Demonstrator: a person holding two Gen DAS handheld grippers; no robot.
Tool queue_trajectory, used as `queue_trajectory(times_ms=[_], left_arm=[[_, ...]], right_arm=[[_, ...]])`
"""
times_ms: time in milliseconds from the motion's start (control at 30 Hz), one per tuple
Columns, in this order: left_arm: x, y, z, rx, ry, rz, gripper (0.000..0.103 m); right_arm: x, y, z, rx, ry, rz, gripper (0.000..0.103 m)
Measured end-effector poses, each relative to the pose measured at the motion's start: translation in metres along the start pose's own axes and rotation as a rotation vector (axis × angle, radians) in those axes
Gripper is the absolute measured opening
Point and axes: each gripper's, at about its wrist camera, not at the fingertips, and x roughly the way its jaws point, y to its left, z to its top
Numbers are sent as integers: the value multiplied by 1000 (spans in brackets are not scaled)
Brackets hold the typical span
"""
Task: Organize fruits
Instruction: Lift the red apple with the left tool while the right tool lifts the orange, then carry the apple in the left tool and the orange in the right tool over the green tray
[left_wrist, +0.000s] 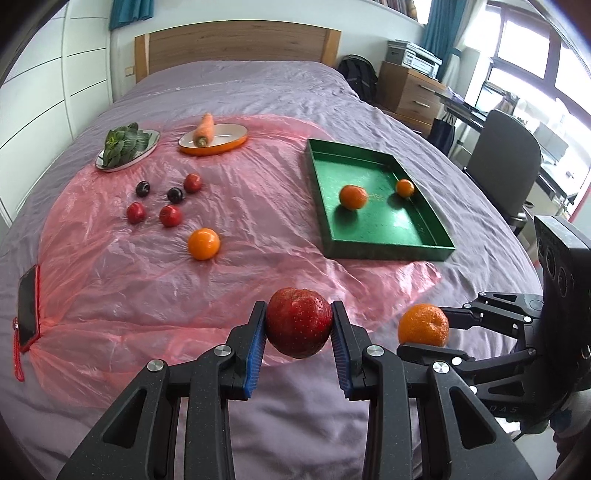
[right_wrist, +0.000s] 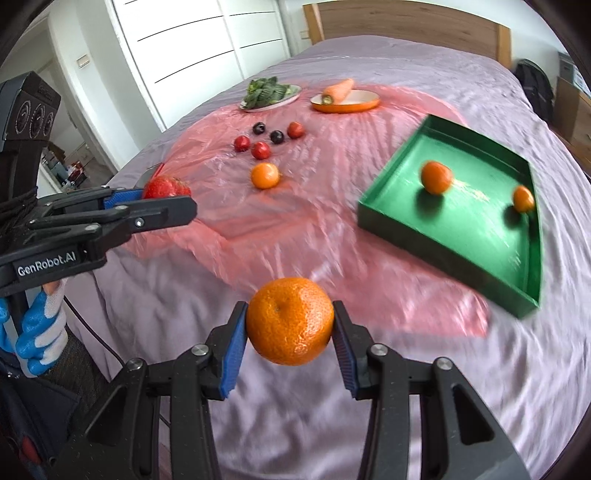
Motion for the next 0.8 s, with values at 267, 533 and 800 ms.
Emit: queue_trajectory(times_ms=[267, 533, 800], left_arm=[[-4, -32, -4, 67, 20, -17, 29], [-4, -65, -8, 139, 38, -53, 29], [2, -89, -10, 186, 56, -84, 29]], right_arm=[[-32, -32, -35, 90, -12, -75, 85], [-62, -62, -58, 170, -44, -145, 85], [-81, -85, -66, 213, -83, -188, 85]])
